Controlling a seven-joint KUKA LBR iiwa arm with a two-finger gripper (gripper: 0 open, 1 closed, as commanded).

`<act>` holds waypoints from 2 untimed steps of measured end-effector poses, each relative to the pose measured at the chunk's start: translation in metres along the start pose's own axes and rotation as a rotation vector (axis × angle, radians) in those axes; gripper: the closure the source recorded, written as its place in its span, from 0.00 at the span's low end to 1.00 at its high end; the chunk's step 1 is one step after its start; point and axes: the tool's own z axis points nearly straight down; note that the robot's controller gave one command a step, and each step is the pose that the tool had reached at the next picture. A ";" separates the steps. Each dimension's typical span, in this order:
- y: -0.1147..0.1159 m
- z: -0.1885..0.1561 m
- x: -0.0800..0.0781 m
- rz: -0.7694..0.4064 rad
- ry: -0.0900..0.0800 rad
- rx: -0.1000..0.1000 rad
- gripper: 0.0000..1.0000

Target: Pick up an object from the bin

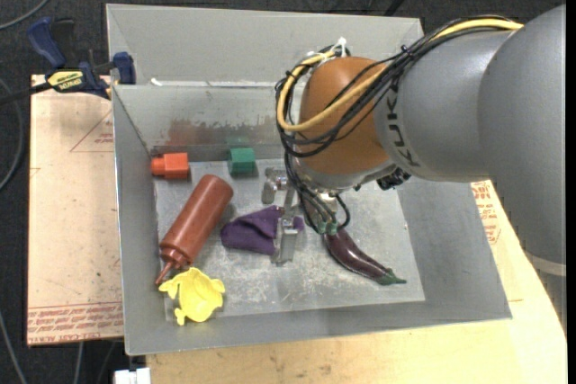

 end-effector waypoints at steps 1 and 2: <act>-0.005 0.051 0.005 0.177 0.002 -0.001 0.00; -0.008 0.058 0.009 0.134 -0.003 -0.001 1.00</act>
Offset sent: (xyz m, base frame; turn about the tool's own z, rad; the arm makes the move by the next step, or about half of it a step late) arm -0.0101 -0.0080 -0.0593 0.1337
